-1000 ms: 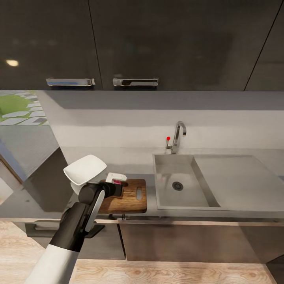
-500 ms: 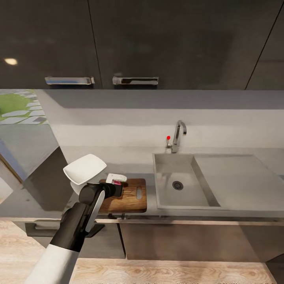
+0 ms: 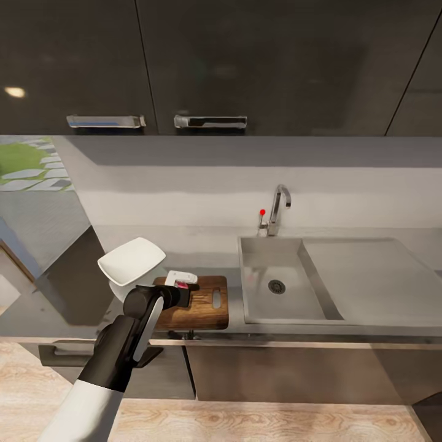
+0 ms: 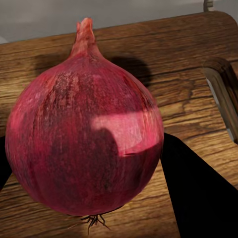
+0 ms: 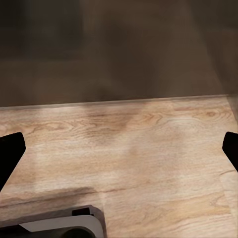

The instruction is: In the kitchen, take the Vidalia onion out of the sink, dice it on the chopping board with the paring knife, put the diced onion into the bowl on the countertop, then place both the paring knife and the chopping board into the sink.

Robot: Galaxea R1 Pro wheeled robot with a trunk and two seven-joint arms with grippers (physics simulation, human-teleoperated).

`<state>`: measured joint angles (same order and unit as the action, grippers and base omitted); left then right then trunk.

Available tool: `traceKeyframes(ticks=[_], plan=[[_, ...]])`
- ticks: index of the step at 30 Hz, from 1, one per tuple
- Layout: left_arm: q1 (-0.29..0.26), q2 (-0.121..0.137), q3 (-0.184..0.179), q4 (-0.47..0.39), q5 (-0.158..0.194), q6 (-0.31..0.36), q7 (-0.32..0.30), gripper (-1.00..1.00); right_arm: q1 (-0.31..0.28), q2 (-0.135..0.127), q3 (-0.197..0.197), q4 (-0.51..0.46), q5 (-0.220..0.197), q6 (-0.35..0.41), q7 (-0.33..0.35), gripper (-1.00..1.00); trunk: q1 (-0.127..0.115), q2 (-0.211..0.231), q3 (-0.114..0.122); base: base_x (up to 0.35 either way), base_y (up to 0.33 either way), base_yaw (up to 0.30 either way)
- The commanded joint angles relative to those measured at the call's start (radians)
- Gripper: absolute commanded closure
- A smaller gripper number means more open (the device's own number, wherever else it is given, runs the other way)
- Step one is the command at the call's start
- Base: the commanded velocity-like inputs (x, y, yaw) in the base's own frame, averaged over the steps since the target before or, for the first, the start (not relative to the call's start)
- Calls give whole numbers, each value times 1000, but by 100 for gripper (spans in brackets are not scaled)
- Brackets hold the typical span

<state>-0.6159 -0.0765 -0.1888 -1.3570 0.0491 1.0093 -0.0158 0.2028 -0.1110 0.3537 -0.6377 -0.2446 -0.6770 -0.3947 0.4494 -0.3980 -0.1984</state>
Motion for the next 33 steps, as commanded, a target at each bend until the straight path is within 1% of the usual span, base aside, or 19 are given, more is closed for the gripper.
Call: traceKeyframes(ticks=[1,33], plan=[[-1,0,1,0,3,5,-1,100,0,-2,8,-2,-5,-1,-9,-100,1,-2,-2,0,0,0],[-1,0,2,15,3,3,-1,100,0,-1,8,-2,-4,-1,-9,-100,1,-2,-8,0,0,0]])
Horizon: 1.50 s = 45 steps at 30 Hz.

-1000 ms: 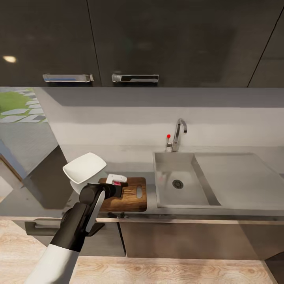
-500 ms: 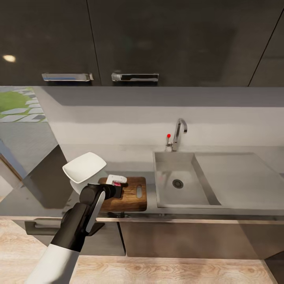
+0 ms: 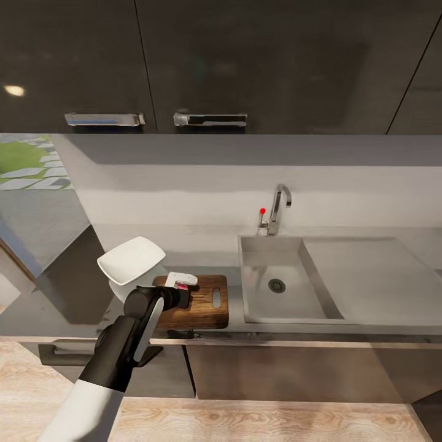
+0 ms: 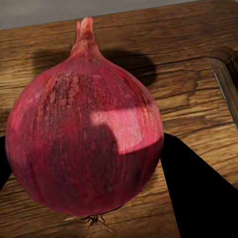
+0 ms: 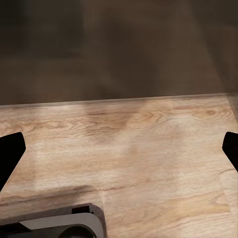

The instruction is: In the kitchen, take the Vidalia onion out of the sink, dice it on the chopping board with the paring knife, put the diced onion into the bowl on the countertop, then place both the paring knife and the chopping board into the sink.

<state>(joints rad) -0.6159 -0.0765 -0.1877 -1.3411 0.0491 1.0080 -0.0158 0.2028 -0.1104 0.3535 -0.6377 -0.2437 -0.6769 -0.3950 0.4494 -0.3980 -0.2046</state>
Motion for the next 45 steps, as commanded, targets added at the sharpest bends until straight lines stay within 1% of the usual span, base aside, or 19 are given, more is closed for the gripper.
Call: traceKeyframes(ticks=[1,8,9,29,33,35,36,37,45], plan=[[-1,0,0,0,3,5,-1,100,0,-2,8,-2,-5,-1,-9,-100,1,-2,-2,0,0,0],[-1,0,1,16,3,4,-1,100,0,-2,8,-2,-5,-1,-9,-100,1,-2,-2,0,0,0],[-1,0,1,16,3,4,-1,-100,0,-2,8,-2,-5,-1,-9,-100,1,-2,-2,0,0,0],[-1,0,1,5,2,5,-1,-100,0,-2,8,-2,-5,-1,-9,-100,1,-2,-2,0,0,0],[-1,0,2,-34,2,6,-1,-100,0,-2,8,-2,-5,-1,-9,-100,1,-2,-2,0,0,0],[-1,0,2,-73,2,7,-1,-100,0,-2,8,-2,-5,-1,-9,-100,1,-2,-2,0,0,0],[-1,0,3,-106,2,8,-1,-100,0,-2,8,-2,-5,-1,-9,-100,1,-2,-2,0,0,0],[-1,0,3,-116,2,9,-1,-100,0,-2,8,-2,-5,-1,-9,-100,1,-2,-2,0,0,0],[-1,0,2,-129,4,9,-1,-100,0,-2,8,-2,-5,-1,-9,-100,1,-2,-2,-75,0,0]])
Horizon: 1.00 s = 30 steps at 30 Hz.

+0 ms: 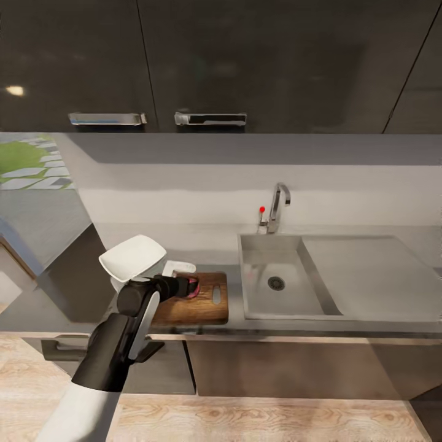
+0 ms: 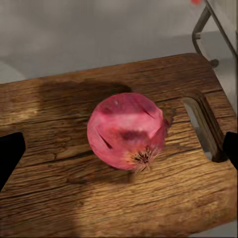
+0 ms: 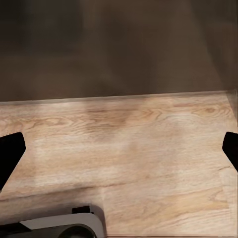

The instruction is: In the kitchen, take the Vidalia onion out of the sink, dice it on the chopping board with the paring knife, put the diced onion into the bowl on the countertop, then place both the paring knife and the chopping board into the sink.

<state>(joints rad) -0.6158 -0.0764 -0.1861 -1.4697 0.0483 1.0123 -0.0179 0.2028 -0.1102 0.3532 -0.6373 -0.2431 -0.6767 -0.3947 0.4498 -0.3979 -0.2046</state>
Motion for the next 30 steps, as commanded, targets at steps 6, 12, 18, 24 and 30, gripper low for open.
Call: traceKeyframes(ticks=[6,12,18,24,30], plan=[[-1,1,1,6,5,5,1,-100,0,-2,8,-2,-5,-1,-9,-100,0,-2,-2,-289,0,0],[-1,1,1,11,5,5,1,-100,0,-2,8,-2,-5,-1,-9,-100,0,-2,-2,-328,0,0],[-1,1,1,33,5,4,1,-100,0,-2,8,-1,-4,-1,-9,-100,0,-2,-2,-334,0,0],[-1,0,1,65,5,2,1,-100,0,-2,8,-1,-4,-1,-9,-100,0,-2,-2,-335,0,0],[-1,-4,-1,164,5,-1,-1,-100,0,-2,8,-1,-4,-1,-9,-100,0,-2,-2,-173,0,0]])
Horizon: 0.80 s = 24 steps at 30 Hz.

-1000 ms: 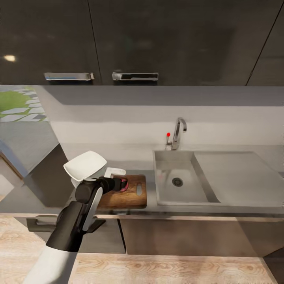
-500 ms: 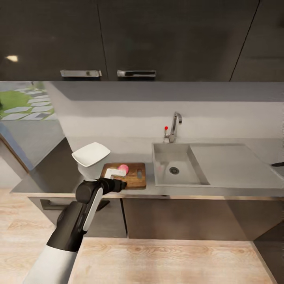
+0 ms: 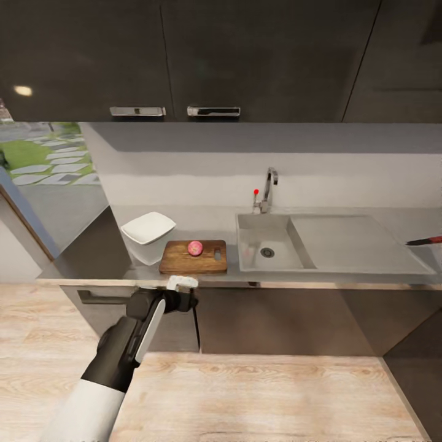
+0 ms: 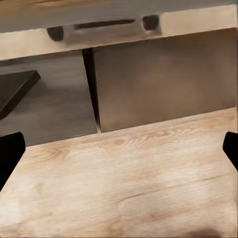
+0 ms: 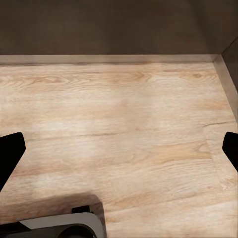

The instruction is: In the kitchen, take the Vidalia onion out of the sink, dice it on the chopping board with the paring knife, put the diced onion into the bowl on the countertop, then place both the paring knife and the chopping board into the sink.

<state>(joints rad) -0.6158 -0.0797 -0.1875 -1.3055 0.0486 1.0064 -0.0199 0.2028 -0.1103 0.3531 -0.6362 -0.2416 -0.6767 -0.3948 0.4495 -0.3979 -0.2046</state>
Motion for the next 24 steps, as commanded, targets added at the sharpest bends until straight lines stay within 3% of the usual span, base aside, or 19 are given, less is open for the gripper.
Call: traceKeyframes(ticks=[1,6,16,22,23,24], plan=[[-1,-2,0,24,4,4,0,-100,0,-2,8,-2,-5,-1,-9,-100,1,-2,-2,-22,0,0],[-1,-6,-1,128,4,-6,-5,-100,0,-2,9,-2,-5,0,-9,-100,1,-2,-2,-9,0,0],[-1,-24,-1,500,5,-282,-5,-100,0,-2,8,-2,-5,1,-10,-100,1,-2,-2,0,0,0],[-1,-35,-1,833,5,-549,-5,-100,0,-2,7,-2,-5,2,-9,-100,1,-2,-2,0,0,0],[-1,-36,-1,903,6,-614,-5,-100,0,-2,7,-2,-5,3,-9,-100,1,-2,-2,0,0,0],[-1,-37,-1,1083,6,-781,-4,-100,0,-2,7,-2,-5,4,-9,-100,1,-2,-2,0,0,0]])
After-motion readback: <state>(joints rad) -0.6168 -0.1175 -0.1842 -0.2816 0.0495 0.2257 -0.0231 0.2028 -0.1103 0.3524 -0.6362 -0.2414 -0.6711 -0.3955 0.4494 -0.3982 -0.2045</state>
